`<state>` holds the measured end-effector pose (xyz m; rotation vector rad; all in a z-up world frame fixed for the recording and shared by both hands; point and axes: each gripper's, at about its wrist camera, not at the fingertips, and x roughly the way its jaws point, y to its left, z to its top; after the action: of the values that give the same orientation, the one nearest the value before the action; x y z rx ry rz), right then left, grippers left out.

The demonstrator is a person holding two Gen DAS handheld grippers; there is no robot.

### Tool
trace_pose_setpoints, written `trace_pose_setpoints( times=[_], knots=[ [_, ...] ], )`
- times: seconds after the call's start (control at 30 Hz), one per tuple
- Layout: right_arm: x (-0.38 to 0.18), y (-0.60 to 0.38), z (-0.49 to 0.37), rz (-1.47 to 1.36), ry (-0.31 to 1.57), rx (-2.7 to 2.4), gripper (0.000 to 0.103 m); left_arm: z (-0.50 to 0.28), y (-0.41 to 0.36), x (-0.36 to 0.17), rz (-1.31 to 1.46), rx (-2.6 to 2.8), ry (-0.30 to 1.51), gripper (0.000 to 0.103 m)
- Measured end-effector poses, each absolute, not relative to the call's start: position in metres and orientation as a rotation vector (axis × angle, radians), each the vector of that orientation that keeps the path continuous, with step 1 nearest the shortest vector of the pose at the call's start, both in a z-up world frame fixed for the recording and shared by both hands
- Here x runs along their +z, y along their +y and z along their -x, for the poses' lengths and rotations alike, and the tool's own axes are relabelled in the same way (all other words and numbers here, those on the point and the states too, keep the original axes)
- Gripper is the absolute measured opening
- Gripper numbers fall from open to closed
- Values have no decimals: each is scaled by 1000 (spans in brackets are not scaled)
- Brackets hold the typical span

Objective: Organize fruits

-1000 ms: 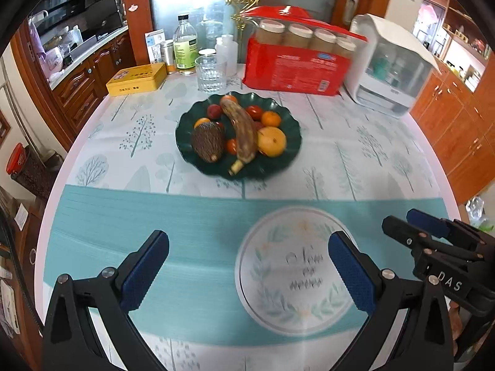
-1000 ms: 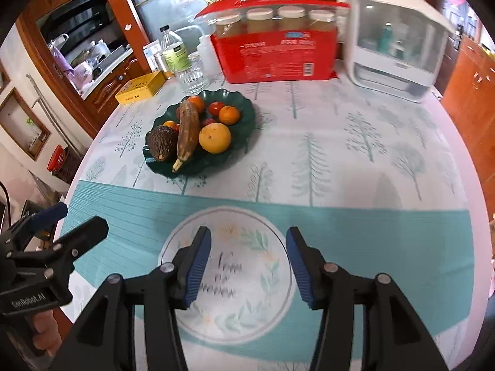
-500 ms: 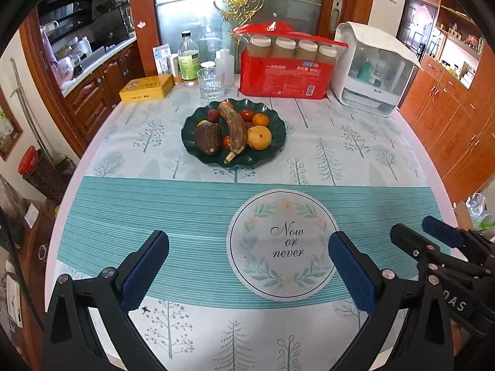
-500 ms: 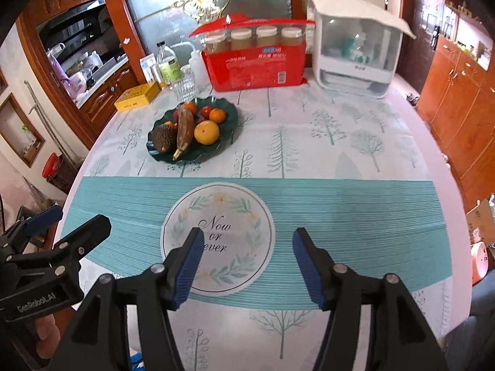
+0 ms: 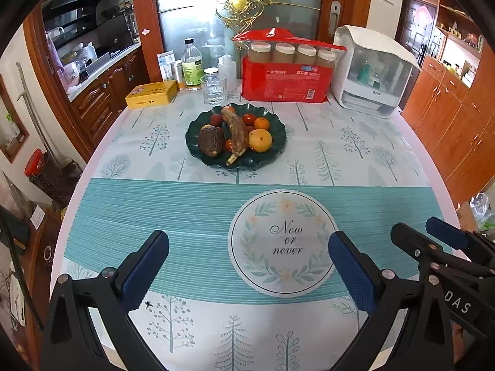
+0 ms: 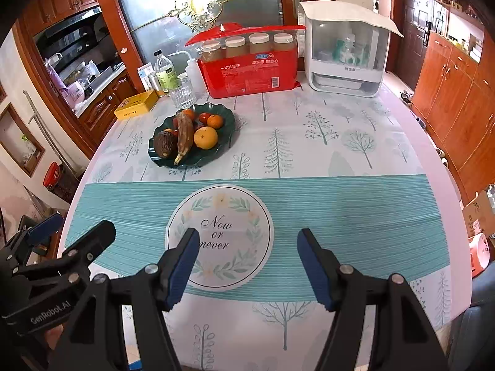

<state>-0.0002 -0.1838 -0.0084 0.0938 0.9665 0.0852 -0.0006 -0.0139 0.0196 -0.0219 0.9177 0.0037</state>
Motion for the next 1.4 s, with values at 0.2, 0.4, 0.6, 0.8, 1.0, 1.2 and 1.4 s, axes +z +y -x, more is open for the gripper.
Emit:
trace_pose_setpoints(
  times=[0.2, 0.4, 0.6, 0.8, 1.0, 1.2, 1.4],
  knots=[
    [-9, -185, 1, -94, 970, 75, 66, 3, -18, 19, 11, -9, 920, 102],
    [-9, -186, 5, -92, 972, 68, 66, 4, -19, 19, 11, -11, 922, 102],
    [-8, -185, 10, -90, 964, 54, 66, 4, -17, 19, 17, -19, 927, 102],
    [-8, -184, 10, -98, 973, 58, 66, 5, -17, 17, 18, -20, 933, 102],
    [-10, -185, 11, -100, 976, 52, 66, 7, -16, 15, 17, -26, 941, 102],
    [-11, -184, 11, -103, 982, 47, 66, 6, -15, 12, 17, -30, 951, 102],
    [-12, -184, 10, -102, 980, 46, 66, 4, -15, 9, 16, -33, 963, 102]
  ],
)
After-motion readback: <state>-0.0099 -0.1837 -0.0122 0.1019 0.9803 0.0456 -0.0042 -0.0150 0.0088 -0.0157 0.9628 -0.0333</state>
